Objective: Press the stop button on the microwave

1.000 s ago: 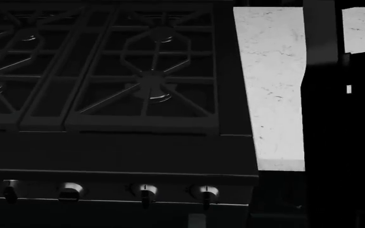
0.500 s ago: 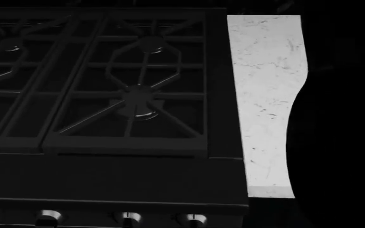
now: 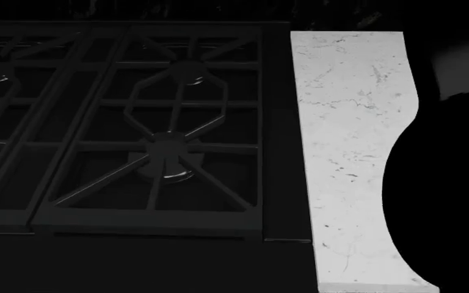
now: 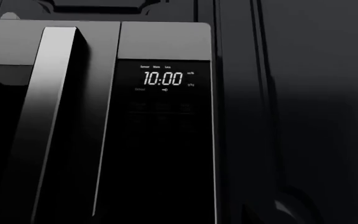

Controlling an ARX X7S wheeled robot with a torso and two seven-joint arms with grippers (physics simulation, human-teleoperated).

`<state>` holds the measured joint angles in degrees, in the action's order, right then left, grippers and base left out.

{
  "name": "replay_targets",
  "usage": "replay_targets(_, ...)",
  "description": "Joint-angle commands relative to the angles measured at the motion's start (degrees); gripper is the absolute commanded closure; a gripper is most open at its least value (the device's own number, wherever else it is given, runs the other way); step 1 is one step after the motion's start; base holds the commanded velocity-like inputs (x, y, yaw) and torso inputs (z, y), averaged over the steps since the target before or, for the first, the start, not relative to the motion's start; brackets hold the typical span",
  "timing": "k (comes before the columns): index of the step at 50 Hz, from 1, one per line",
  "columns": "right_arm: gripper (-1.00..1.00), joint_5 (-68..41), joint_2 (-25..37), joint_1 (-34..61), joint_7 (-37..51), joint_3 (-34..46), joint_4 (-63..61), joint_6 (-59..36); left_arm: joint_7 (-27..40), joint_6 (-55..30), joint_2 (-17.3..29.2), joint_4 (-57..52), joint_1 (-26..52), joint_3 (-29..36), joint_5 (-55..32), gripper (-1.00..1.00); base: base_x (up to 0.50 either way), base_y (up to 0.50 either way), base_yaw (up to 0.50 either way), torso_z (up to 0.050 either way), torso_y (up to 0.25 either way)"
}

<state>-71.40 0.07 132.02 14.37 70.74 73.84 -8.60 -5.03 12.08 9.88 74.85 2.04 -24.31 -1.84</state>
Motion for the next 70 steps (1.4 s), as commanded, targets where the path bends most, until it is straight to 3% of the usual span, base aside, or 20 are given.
replay_targets(1,-1.00,-5.7,0.0,0.4,0.1,6.5,0.4,2.1,0.0,0.0,0.0,0.1,-0.1,0.0,0.0,-1.00,0.00,0.00,0.00,0.050,0.102)
replay_targets(15,-1.00,-9.9,0.0,2.7,-0.3,7.7,0.6,4.7,0.0,0.0,0.0,0.1,-0.1,0.0,0.0,-1.00,0.16,0.00,0.00,0.050,0.102)
replay_targets(19,-1.00,9.0,0.1,3.0,-0.3,-12.7,-1.7,0.4,0.0,0.0,0.0,0.1,-0.1,0.0,0.0,-1.00,0.00,0.00,0.00,0.050,0.102)
replay_targets(21,-1.00,10.7,0.0,2.9,-0.8,-14.7,-1.4,-0.1,0.0,0.0,0.0,0.1,-0.1,0.0,0.0,-1.00,0.00,0.00,0.00,0.050,0.102)
replay_targets(42,-1.00,1.1,0.0,2.7,-0.5,-0.5,-0.9,1.1,0.0,0.0,0.0,0.1,-0.1,0.0,0.0,-1.00,0.19,-0.01,0.00,0.050,0.102)
replay_targets(46,-1.00,10.5,0.0,3.0,0.6,-9.4,-2.9,-1.7,0.0,0.0,0.0,0.1,-0.1,0.0,0.0,-1.00,0.22,-0.01,0.00,0.050,0.102)
replay_targets(51,-1.00,33.3,0.0,3.0,-0.3,-32.9,-11.4,-11.0,0.0,0.0,0.0,0.1,-0.1,0.0,0.0,-1.00,0.00,0.00,0.00,0.050,0.102)
replay_targets(55,-1.00,38.7,0.0,3.0,-0.3,-40.2,-15.8,-14.6,0.0,0.0,0.0,0.1,-0.1,0.0,0.0,-1.00,0.00,0.00,0.00,0.050,0.102)
replay_targets(61,-1.00,39.7,-0.1,3.0,-0.1,-42.2,-16.9,-15.6,0.0,0.0,0.0,0.1,-0.1,0.0,0.0,-1.00,0.00,0.00,0.00,0.050,0.102)
replay_targets(70,-1.00,35.6,-0.1,3.0,-0.4,-34.0,-11.5,-11.4,0.0,0.0,0.0,0.1,-0.1,0.0,0.0,-1.00,0.37,-0.22,0.00,0.050,0.102)
